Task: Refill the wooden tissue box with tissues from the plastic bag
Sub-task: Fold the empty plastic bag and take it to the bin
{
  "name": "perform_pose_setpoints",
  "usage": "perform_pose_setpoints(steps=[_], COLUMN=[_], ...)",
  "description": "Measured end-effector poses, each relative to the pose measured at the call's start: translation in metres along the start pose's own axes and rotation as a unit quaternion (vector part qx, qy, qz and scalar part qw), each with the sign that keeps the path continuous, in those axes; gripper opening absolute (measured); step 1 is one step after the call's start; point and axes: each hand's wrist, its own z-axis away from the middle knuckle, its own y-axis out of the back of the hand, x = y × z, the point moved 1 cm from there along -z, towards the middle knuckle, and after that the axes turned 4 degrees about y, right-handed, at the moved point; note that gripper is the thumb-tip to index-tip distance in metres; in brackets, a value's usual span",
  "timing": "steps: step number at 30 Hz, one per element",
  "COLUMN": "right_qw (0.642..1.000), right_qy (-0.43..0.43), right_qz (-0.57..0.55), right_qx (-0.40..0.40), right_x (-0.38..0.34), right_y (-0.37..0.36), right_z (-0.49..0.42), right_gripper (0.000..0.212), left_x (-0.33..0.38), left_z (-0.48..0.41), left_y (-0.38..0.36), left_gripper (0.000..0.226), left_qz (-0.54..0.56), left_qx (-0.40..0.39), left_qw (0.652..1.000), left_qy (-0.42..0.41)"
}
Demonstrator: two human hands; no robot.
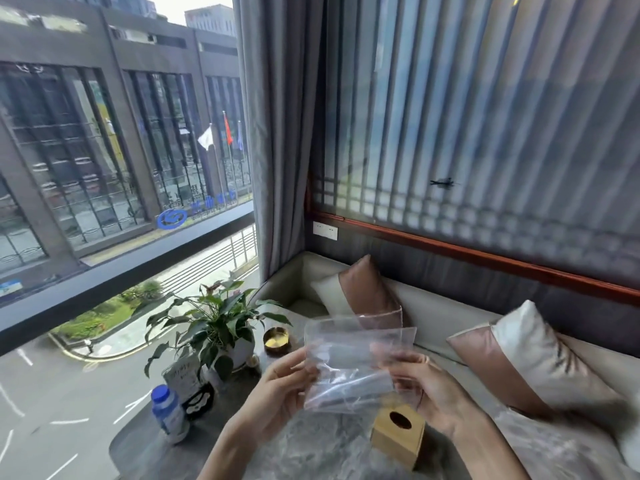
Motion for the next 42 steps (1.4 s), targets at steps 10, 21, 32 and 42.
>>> perform_pose_setpoints(steps=[10, 21, 32, 42], right_qw=[0.97, 0.906, 0.871, 0.8], right_qy=[-0.121, -0.105, -0.307, -0.434], right_qz=[0.027, 0.278, 0.272, 0.405], right_qx=[-0.208, -0.303, -0.27, -0.087], right_x=[0.042, 0.254, 0.442, 0.673], right_y=[-0.098, -0.345, -0.408, -0.287], right_z=[-0.039, -0.102, -0.074, -0.142], right_gripper=[0.054, 0.069, 0.042, 0.026], left_x=[-0.001, 0.008, -0.102, -0.369], left_z=[0.093, 0.346, 0.448, 0.387], left_y=[0.103, 0.27, 0.38, 0.505], left_gripper=[0.022, 0.07, 0.041, 0.035], left_qz=[0.023, 0.109, -0.015, 0.269], left_qx=[0.164, 0.386, 0.545, 0.503], left_qw=[0.978, 0.915, 0.834, 0.784], left_qy=[-0.126, -0.038, 0.087, 0.245])
